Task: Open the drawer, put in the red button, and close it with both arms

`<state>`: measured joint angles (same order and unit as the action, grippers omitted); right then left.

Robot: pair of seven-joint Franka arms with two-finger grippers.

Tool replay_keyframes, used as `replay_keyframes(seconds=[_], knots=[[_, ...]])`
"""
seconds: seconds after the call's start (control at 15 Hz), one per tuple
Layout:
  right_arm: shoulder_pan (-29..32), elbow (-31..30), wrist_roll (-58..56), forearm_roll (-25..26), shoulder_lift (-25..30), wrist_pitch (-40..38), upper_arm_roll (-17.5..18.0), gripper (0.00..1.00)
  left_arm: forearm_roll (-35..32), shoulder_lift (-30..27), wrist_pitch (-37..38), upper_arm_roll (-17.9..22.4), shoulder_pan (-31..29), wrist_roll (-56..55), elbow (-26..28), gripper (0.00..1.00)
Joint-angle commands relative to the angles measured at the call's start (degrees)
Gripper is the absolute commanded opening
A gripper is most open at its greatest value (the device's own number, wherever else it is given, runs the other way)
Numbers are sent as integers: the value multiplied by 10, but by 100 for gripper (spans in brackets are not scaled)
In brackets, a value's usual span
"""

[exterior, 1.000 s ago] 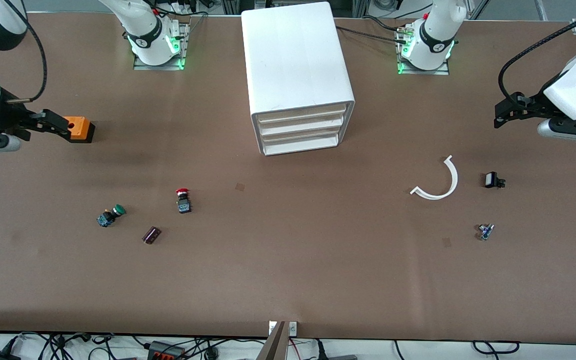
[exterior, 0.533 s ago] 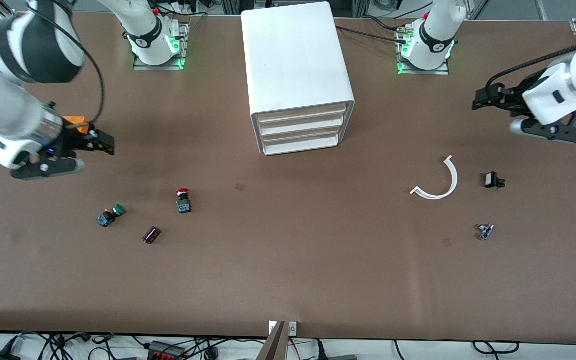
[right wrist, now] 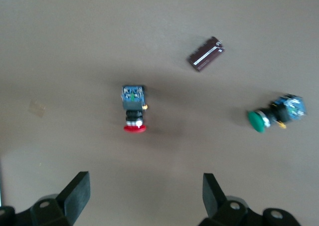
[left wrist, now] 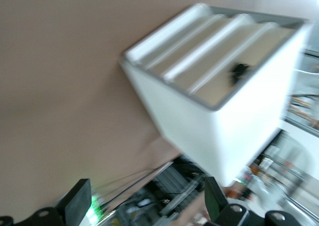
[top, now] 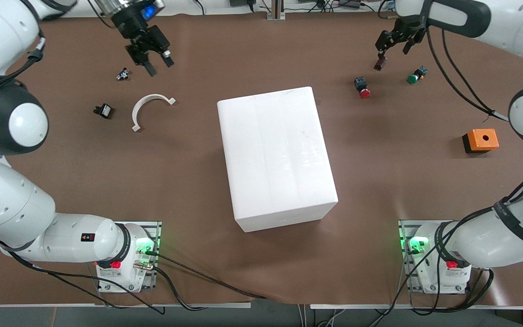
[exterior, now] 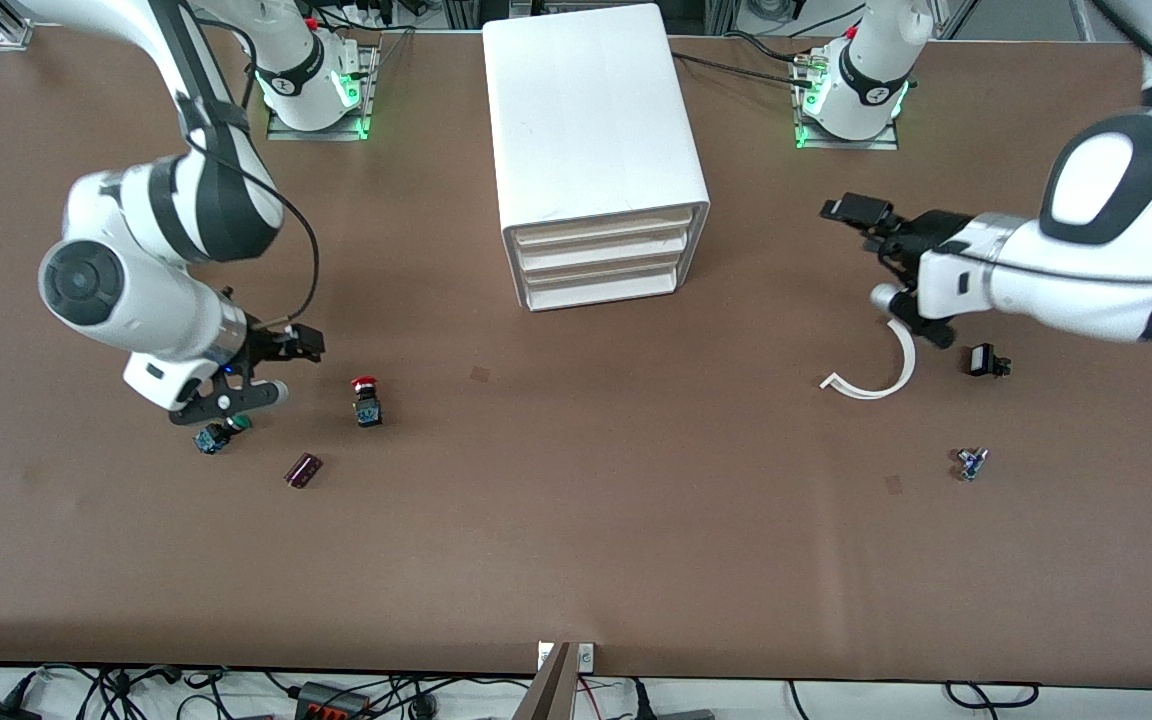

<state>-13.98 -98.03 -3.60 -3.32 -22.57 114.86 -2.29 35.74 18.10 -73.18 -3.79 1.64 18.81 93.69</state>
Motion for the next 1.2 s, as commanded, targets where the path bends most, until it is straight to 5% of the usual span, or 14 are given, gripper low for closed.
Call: replay_keyframes(seconds=[0.0,0.27,0.73,1.13], knots=[[-12,16,-3,-12,-44,38,-3,100,79,51,-37,0,30,71,-6,100],[-20,17,-1,-11,-89,70,-3,100,201,73,-158,-4,79,188,70,100],[-34,17,28,-6,-160,160,-4,100,294,162,-185,-11,101,350,94,100],[-45,16,27,-4,-173,168,-4,100,315,162,-219,-20,115,409,151,82]])
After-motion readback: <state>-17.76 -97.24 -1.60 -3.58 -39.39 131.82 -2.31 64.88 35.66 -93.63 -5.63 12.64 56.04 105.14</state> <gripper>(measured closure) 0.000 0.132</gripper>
